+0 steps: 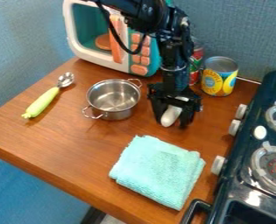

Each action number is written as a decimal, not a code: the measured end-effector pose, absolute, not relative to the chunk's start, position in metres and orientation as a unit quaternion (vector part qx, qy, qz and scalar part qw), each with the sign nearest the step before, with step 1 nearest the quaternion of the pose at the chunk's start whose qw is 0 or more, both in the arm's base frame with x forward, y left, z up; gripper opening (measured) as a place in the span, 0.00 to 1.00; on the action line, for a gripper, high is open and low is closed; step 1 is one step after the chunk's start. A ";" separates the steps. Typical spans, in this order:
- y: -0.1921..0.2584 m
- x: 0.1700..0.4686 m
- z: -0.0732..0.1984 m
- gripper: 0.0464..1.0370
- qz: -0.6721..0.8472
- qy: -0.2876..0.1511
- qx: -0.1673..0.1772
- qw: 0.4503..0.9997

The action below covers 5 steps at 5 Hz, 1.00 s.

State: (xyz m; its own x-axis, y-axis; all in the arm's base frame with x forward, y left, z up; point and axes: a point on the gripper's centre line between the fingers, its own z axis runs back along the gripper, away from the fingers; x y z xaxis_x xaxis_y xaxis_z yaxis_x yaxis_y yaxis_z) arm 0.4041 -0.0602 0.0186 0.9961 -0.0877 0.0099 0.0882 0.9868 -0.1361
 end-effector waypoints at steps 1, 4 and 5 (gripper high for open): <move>-0.057 0.399 0.022 0.94 -0.041 -0.014 -0.081 0.996; 0.040 0.289 0.107 0.95 0.051 -0.085 -0.038 0.994; 0.084 0.269 0.098 0.95 0.115 -0.042 -0.022 0.992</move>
